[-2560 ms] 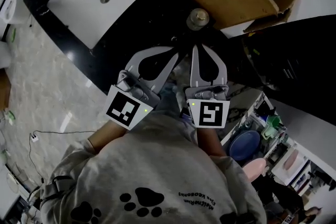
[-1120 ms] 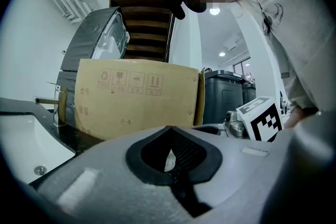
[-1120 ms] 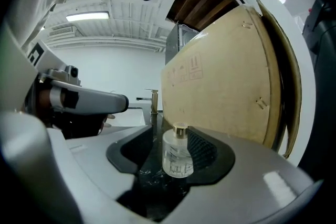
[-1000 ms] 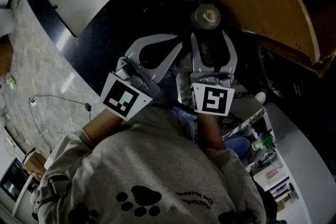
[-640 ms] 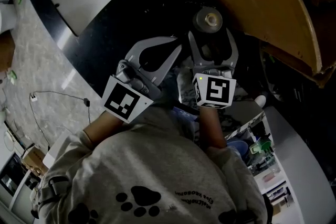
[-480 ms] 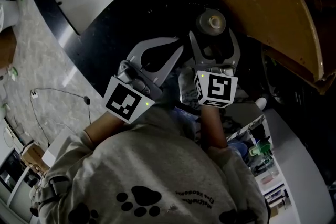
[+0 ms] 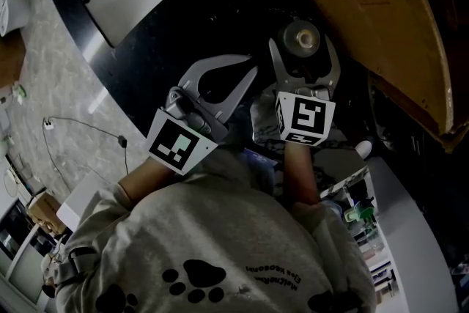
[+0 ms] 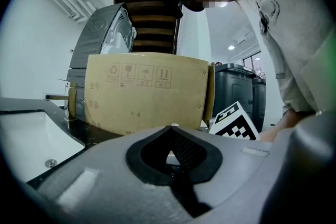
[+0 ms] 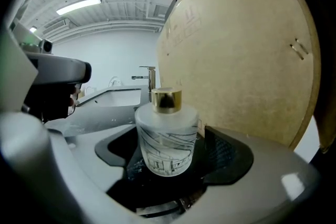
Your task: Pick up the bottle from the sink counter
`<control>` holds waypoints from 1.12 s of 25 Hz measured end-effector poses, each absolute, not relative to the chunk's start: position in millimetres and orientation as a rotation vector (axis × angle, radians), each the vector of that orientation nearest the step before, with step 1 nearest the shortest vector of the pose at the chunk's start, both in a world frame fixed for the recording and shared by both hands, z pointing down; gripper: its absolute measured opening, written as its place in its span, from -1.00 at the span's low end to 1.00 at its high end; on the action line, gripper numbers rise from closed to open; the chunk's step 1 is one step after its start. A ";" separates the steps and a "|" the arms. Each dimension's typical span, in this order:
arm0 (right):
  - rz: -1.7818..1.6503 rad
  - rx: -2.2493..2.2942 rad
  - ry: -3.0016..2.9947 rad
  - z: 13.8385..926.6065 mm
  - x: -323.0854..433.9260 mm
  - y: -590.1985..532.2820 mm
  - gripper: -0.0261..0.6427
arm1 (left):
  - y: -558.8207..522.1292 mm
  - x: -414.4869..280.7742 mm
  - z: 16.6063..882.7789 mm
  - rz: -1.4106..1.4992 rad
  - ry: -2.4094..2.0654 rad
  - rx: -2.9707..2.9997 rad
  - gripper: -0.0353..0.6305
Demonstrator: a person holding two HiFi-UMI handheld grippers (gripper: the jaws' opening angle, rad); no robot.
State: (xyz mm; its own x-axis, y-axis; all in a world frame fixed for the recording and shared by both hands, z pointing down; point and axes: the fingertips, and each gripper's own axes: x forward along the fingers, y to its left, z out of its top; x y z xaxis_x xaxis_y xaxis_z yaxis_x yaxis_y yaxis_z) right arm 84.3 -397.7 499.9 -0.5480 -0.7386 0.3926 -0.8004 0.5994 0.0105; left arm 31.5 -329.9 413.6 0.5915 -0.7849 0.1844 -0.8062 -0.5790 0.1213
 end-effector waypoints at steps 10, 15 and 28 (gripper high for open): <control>0.186 1.163 -2.475 503.0 72.8 -403.7 0.21 | -336.4 23.0 419.2 0.187 -1.370 2.594 -0.89; 0.149 1.140 -2.475 499.7 66.9 -411.3 0.17 | -337.9 18.9 420.2 0.182 -1.393 2.575 -0.89; 0.180 1.204 -2.431 501.6 75.6 -410.6 0.09 | -333.3 9.7 411.0 0.151 -1.413 2.583 -0.89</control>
